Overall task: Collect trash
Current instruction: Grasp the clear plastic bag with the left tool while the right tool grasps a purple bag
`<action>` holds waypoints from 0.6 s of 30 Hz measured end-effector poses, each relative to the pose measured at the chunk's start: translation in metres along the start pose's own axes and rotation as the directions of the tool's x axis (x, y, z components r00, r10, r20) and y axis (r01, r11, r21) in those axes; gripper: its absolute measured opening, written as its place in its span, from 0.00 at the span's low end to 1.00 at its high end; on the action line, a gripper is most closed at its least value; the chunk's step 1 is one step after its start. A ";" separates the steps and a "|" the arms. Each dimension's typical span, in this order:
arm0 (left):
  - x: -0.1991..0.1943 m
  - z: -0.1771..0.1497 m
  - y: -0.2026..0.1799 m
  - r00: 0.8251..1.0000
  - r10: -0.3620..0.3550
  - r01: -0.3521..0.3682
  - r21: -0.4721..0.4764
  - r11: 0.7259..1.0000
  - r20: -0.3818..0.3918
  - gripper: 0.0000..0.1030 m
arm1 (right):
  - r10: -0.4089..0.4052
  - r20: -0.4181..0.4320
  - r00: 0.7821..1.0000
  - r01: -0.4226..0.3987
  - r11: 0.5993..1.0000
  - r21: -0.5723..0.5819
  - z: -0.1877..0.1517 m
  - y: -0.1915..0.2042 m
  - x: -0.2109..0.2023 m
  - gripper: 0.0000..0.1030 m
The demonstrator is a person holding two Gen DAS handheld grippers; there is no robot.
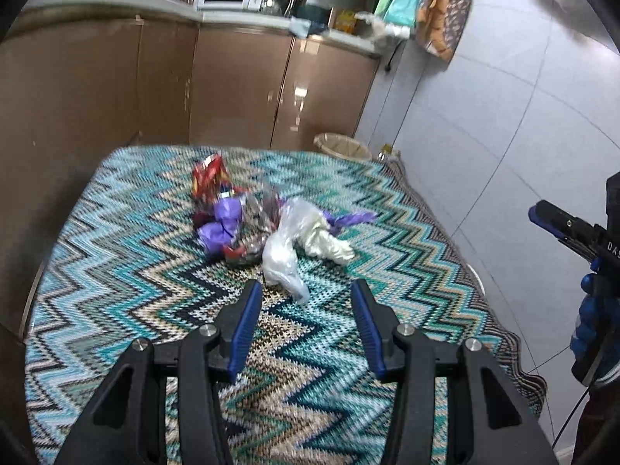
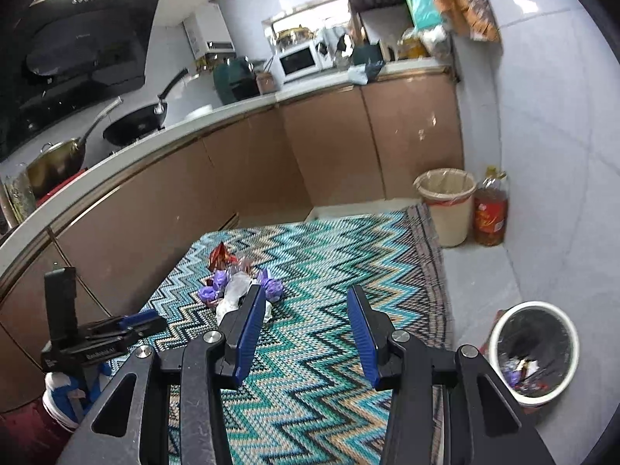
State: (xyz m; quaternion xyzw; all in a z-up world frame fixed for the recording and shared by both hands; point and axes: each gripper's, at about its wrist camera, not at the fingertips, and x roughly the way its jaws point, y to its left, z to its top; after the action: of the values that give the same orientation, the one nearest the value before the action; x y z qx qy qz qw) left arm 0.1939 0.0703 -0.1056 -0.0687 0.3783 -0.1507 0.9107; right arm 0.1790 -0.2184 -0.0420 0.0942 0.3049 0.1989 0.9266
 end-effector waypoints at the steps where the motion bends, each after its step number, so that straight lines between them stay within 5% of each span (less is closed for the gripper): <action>1: 0.006 0.000 0.002 1.000 -0.002 0.002 -0.005 1.000 -0.009 0.45 | 0.009 -0.019 1.000 -0.009 1.000 0.003 0.000 -0.001 0.014 0.40; 18: 0.101 0.006 0.038 0.991 -0.076 0.054 -0.188 0.981 -0.112 0.44 | 0.143 -0.234 0.962 -0.146 0.989 0.006 -0.009 0.021 0.171 0.40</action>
State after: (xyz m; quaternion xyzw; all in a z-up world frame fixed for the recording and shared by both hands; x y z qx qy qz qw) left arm 0.2746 0.0730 -0.1777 -0.1559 0.4416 -0.1486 0.8710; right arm 0.2930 -0.1260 -0.1331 0.0870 0.4029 0.2773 0.8679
